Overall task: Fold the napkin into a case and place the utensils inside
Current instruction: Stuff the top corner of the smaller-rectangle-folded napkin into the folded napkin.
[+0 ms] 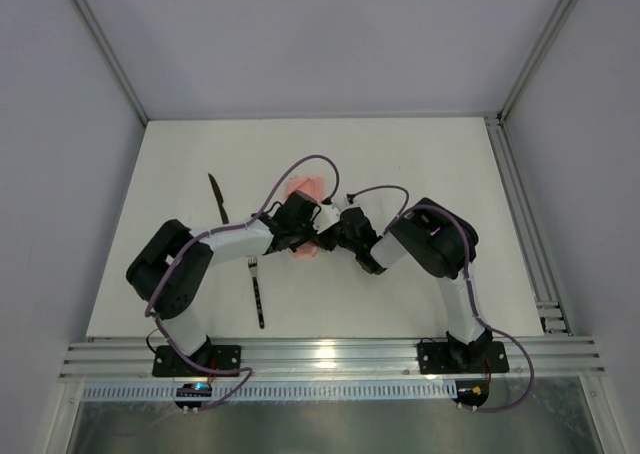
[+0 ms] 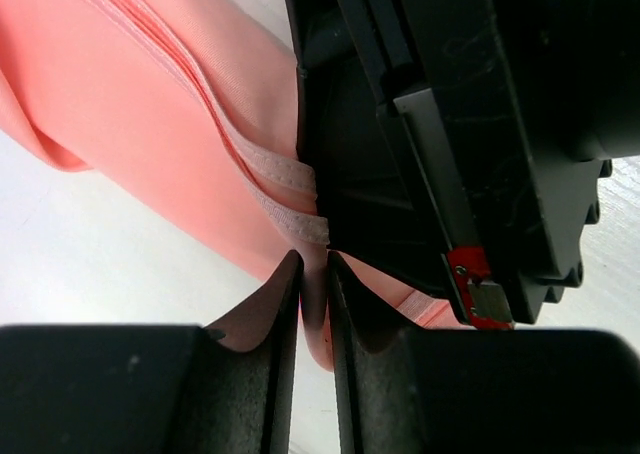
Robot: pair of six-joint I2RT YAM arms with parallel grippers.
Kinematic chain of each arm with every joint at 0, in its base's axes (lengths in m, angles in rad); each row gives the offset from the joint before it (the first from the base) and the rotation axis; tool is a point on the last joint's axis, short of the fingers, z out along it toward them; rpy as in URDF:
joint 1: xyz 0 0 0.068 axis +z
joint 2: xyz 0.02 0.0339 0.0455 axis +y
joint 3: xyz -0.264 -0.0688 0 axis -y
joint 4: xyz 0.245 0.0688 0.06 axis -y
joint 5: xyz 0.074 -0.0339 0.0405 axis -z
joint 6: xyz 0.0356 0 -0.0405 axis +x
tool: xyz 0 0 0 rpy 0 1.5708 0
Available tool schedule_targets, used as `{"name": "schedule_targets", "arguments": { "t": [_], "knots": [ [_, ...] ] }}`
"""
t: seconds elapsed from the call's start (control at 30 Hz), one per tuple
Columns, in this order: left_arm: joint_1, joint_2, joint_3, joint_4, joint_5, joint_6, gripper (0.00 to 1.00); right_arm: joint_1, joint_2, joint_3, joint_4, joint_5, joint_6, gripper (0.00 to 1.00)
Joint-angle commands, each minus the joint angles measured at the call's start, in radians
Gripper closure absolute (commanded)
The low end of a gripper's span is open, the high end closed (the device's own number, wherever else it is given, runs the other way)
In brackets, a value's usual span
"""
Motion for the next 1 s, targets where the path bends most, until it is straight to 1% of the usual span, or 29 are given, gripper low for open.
{"name": "schedule_targets", "arguments": {
  "t": [0.0, 0.1, 0.23, 0.33, 0.37, 0.47, 0.5, 0.57, 0.7, 0.8, 0.83, 0.9, 0.93, 0.97],
  "knots": [
    [-0.04, 0.017, 0.048, 0.019, 0.109, 0.067, 0.81, 0.027, -0.03, -0.028, 0.03, 0.011, -0.002, 0.96],
    [-0.04, 0.017, 0.041, 0.004, 0.09, 0.105, 0.82, 0.007, -0.091, -0.091, 0.053, -0.009, -0.037, 0.96],
    [-0.04, 0.01, 0.005, 0.016, 0.077, 0.148, 0.82, -0.024, -0.185, -0.128, -0.048, -0.101, -0.138, 0.96],
    [-0.04, 0.009, -0.007, 0.024, 0.078, 0.161, 0.82, -0.051, -0.242, -0.191, -0.05, -0.147, -0.172, 0.96],
    [-0.04, 0.009, -0.013, 0.025, 0.078, 0.165, 0.82, -0.079, -0.252, -0.223, -0.056, -0.188, -0.183, 0.96],
    [-0.04, 0.007, -0.022, 0.031, 0.078, 0.182, 0.82, -0.13, -0.298, -0.262, -0.122, -0.23, -0.241, 0.94],
    [-0.04, 0.004, -0.024, 0.033, 0.08, 0.185, 0.81, -0.139, -0.311, -0.266, -0.145, -0.23, -0.258, 0.92],
    [-0.04, -0.006, -0.029, 0.033, 0.087, 0.19, 0.8, -0.166, -0.344, -0.265, -0.206, -0.225, -0.305, 0.91],
    [-0.042, -0.025, -0.038, 0.034, 0.101, 0.217, 0.76, -0.208, -0.369, -0.2, -0.34, -0.218, -0.402, 0.84],
    [-0.048, -0.022, -0.05, 0.033, 0.08, 0.262, 0.74, -0.245, -0.374, -0.127, -0.447, -0.207, -0.463, 0.73],
    [-0.052, -0.019, -0.053, 0.03, 0.069, 0.276, 0.73, -0.249, -0.372, -0.108, -0.475, -0.196, -0.477, 0.61],
    [-0.078, -0.011, -0.073, 0.036, 0.035, 0.332, 0.74, -0.254, -0.348, -0.033, -0.533, -0.187, -0.526, 0.55],
    [-0.091, -0.008, -0.084, 0.054, -0.006, 0.354, 0.74, -0.253, -0.335, 0.006, -0.535, -0.191, -0.536, 0.51],
    [-0.104, -0.003, -0.094, 0.069, -0.024, 0.374, 0.74, -0.253, -0.32, 0.022, -0.532, -0.204, -0.537, 0.49]
  ]
}}
